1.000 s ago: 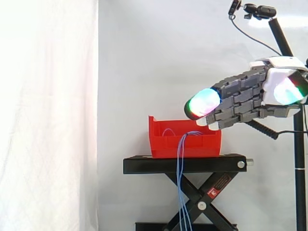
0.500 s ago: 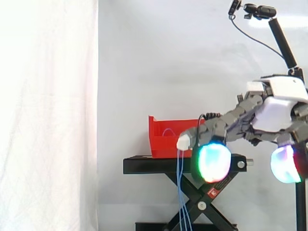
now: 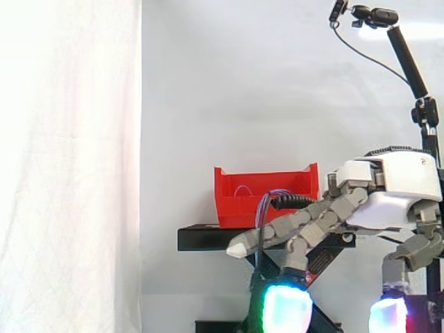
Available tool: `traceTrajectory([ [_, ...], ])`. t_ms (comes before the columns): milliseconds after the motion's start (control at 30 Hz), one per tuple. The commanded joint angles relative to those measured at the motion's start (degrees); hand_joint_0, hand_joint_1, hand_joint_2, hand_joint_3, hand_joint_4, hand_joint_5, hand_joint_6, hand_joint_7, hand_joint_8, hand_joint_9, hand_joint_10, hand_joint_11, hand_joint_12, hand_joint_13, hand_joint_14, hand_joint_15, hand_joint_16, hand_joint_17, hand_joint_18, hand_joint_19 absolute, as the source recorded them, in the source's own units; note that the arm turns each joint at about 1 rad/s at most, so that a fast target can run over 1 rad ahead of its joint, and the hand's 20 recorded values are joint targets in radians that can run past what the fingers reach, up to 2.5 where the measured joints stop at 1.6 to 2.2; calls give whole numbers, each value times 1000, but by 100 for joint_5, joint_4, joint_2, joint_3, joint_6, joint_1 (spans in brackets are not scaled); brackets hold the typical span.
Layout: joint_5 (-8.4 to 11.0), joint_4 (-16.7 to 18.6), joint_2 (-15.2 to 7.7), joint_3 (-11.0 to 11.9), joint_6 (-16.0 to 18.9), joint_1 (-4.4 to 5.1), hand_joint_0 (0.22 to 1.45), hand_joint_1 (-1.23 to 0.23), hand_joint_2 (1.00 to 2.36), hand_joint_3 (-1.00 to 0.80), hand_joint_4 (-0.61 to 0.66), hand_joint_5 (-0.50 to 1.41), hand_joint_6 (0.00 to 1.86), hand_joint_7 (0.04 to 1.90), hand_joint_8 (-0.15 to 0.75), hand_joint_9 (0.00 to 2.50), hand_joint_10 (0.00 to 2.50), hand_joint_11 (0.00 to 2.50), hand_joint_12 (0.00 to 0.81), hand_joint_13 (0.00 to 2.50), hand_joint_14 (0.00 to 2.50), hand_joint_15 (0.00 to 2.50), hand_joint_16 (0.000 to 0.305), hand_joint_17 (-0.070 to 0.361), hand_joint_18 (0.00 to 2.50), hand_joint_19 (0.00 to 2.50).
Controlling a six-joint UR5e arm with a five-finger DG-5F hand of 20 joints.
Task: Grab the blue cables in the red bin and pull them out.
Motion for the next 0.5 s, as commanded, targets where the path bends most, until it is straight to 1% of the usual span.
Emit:
traceTrajectory([
  [0,-114,-504,-100,406,-423,-45,729,-1010,1000,-1000,144,761,9,670,211,362,2,82,339,323,4,109,51,115,243,211],
  [67,-140,-733,-100,529,-546,-71,729,-1011,1000,-1000,142,760,9,670,212,363,2,82,339,323,3,102,51,115,247,212],
  [100,-202,-1014,-100,669,-721,-97,730,-1010,1000,-1000,141,757,9,664,212,363,1,83,338,322,4,101,51,115,246,211],
  [133,-263,-1190,-100,775,-871,-132,729,-1010,1000,-1000,141,757,9,664,212,364,2,74,339,322,4,109,51,115,246,219],
  [167,-369,-1453,-100,933,-1170,-194,729,-1010,1000,-1000,141,756,9,663,212,364,3,82,338,322,4,109,51,115,248,211],
  [200,-413,-1541,-100,1003,-1293,-220,729,-1010,1000,-1000,142,755,9,657,211,365,0,84,338,323,4,106,51,115,248,211],
  [233,-510,-1743,-100,1153,-1627,-282,730,-1010,1000,-1000,145,753,10,655,211,364,2,83,338,323,4,109,51,115,248,211],
  [267,-554,-1840,-100,1205,-1767,-308,729,-1010,1000,-1000,139,751,9,654,212,364,3,83,338,322,4,109,51,115,249,211],
  [300,-606,-2042,-100,1311,-2040,-361,729,-1010,1000,-1000,139,749,9,654,212,364,2,83,338,322,4,109,51,115,250,211],
  [400,-624,-2288,-100,1451,-2426,-440,731,-1010,1000,-1000,142,743,10,646,212,367,0,76,338,323,4,106,51,114,251,217],
  [433,-624,-2403,-100,1487,-2690,-493,731,-1009,1000,-1000,143,739,10,642,212,367,2,83,337,324,4,106,51,114,253,216],
  [467,-624,-2420,-100,1495,-2778,-510,732,-1009,1000,-1000,133,739,10,637,212,368,2,75,337,325,4,106,50,113,254,216],
])
